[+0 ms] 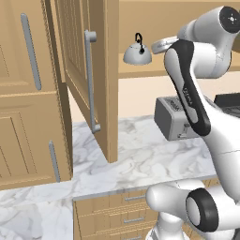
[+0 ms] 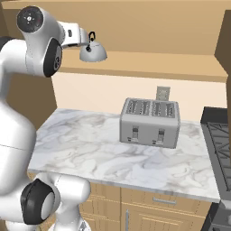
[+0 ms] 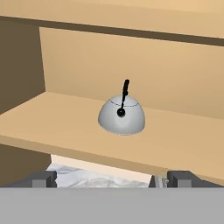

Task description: Open the cabinet, pick the kettle from the cabinet, and place it in the sink.

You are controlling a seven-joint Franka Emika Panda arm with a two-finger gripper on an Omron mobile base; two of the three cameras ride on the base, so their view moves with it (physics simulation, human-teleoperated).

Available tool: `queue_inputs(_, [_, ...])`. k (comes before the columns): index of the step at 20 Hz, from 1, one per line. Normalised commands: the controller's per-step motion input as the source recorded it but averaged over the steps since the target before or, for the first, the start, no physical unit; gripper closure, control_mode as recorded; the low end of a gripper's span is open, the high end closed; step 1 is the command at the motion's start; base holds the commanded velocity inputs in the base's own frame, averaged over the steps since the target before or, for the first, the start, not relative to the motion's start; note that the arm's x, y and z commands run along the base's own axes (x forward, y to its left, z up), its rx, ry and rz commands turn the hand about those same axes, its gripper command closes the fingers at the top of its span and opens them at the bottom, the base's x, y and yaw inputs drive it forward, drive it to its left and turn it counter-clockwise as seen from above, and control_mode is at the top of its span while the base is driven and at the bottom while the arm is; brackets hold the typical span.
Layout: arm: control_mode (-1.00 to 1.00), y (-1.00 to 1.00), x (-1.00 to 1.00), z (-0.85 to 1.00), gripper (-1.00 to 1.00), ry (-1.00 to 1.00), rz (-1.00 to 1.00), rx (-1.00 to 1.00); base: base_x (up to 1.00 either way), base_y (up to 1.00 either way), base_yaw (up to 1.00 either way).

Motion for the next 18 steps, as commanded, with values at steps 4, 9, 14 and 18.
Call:
queue_inputs(4, [-1.0,0.01,0.28,0.0,-1.0,0.0,0.0,0.0,0.0,0.0,0.0])
queue_inputs(9, [-1.0,0.0,0.3,0.0,-1.0,0.0,0.0,0.0,0.0,0.0,0.0])
queue_inputs(14, [-1.0,0.0,0.26,0.0,-1.0,0.0,0.0,0.0,0.0,0.0,0.0])
queue_inputs(18, [-1.0,0.0,0.19,0.0,-1.0,0.0,0.0,0.0,0.0,0.0,0.0])
